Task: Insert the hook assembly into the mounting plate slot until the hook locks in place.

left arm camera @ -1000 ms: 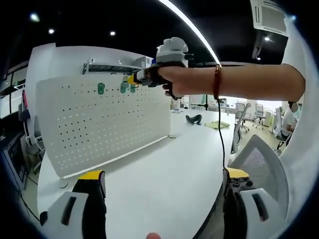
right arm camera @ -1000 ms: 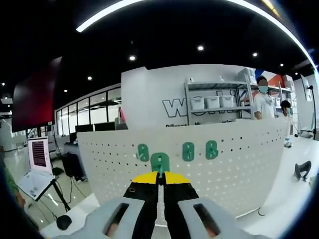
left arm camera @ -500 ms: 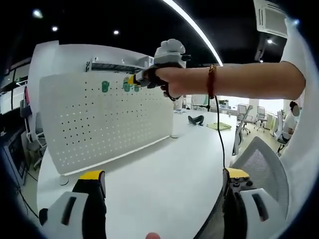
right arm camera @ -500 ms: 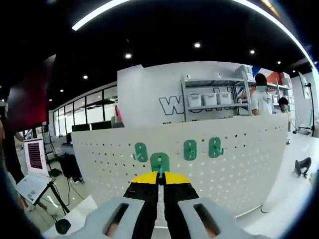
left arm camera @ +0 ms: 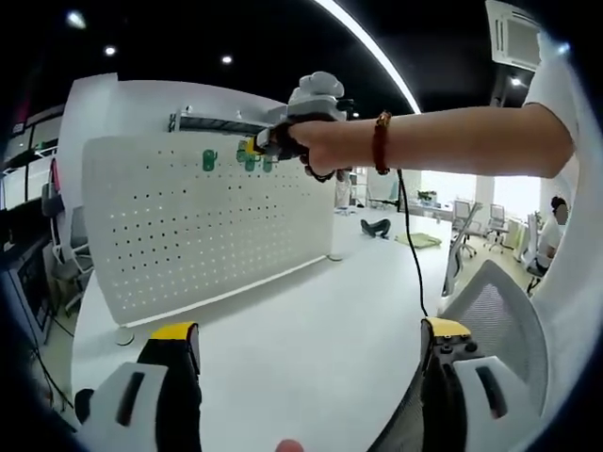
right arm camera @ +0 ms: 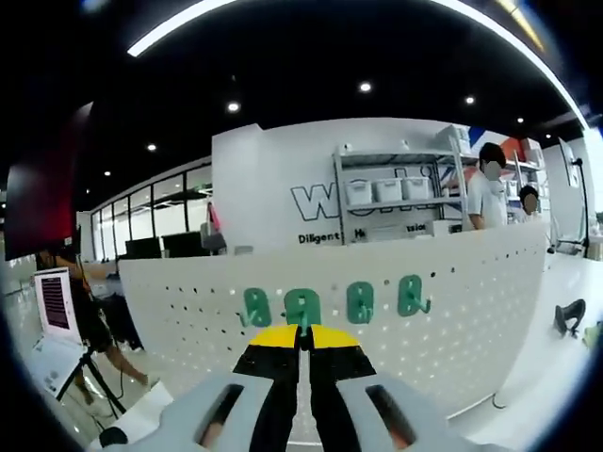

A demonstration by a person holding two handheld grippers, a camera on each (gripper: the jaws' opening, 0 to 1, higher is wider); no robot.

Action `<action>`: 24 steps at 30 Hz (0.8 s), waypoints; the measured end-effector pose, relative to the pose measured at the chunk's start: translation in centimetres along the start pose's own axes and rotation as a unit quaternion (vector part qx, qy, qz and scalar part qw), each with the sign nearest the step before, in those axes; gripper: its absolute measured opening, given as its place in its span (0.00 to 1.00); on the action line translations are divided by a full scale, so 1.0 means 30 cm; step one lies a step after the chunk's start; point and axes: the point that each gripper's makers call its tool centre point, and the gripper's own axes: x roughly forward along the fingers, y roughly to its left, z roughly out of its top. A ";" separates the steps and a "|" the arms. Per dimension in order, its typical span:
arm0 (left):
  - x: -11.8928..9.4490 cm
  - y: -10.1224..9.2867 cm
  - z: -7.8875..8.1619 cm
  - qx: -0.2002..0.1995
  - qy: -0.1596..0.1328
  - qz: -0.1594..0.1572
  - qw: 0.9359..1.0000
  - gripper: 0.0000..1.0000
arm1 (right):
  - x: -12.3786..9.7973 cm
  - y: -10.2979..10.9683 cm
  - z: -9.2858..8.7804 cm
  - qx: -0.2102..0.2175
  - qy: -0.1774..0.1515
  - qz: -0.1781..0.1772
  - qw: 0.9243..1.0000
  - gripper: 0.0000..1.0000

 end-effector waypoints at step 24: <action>-0.020 0.041 -0.024 -0.010 0.009 0.012 1.000 1.00 | 0.097 -0.009 -0.013 -0.012 0.007 -0.014 1.000 0.01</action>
